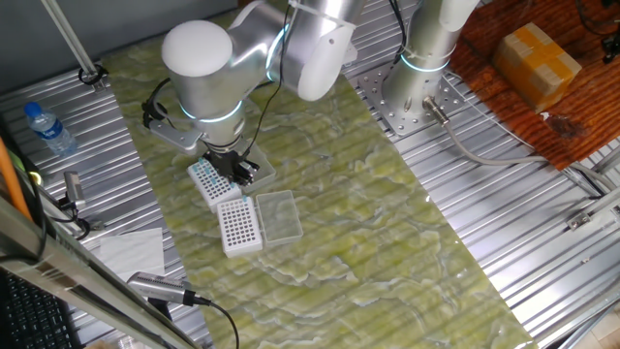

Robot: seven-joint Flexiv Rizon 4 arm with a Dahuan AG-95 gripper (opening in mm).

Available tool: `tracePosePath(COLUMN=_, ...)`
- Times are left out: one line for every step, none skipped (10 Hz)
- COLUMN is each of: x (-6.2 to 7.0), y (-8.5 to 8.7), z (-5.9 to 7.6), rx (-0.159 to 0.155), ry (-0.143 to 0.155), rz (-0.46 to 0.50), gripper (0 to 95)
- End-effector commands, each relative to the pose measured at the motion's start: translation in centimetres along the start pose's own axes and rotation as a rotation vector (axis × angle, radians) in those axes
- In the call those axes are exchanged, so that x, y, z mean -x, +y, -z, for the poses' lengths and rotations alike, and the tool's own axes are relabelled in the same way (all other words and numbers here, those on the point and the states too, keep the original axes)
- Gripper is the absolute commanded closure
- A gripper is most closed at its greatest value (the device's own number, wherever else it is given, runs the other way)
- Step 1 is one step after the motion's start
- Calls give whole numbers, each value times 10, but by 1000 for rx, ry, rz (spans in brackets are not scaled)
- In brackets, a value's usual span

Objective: Transfer all medium pipette tips from one holder to another

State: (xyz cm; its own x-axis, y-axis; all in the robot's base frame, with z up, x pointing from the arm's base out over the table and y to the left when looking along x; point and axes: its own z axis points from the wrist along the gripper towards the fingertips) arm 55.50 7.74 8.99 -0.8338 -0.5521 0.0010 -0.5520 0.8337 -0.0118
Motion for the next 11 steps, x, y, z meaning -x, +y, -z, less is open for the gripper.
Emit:
tracePosePath(x=-1, y=-2, z=0, rx=0, ry=-2, rz=10, gripper=760)
tracePosePath(x=1, y=-6, z=0, rx=-2, ry=-4, rz=23, gripper=760)
tracePosePath(x=3, y=-7, z=-2, rx=-3, ry=-6, rz=24, gripper=760)
tracePosePath(x=3, y=-7, z=-4, rx=-5, ry=-10, rz=26, gripper=760)
tracePosePath(x=3, y=-7, z=-6, rx=-7, ry=-14, rz=27, gripper=760)
tracePosePath(x=3, y=-8, z=-9, rx=-10, ry=-18, rz=30, gripper=760)
tracePosePath(x=3, y=-8, z=-9, rx=-10, ry=-18, rz=30, gripper=760)
tracePosePath(x=3, y=-8, z=-10, rx=-12, ry=-21, rz=35, gripper=760)
tracePosePath(x=3, y=-8, z=-11, rx=-13, ry=-22, rz=37, gripper=760)
tracePosePath(x=3, y=-8, z=-12, rx=-15, ry=-25, rz=48, gripper=760)
tracePosePath(x=3, y=-8, z=-13, rx=-16, ry=-25, rz=52, gripper=760)
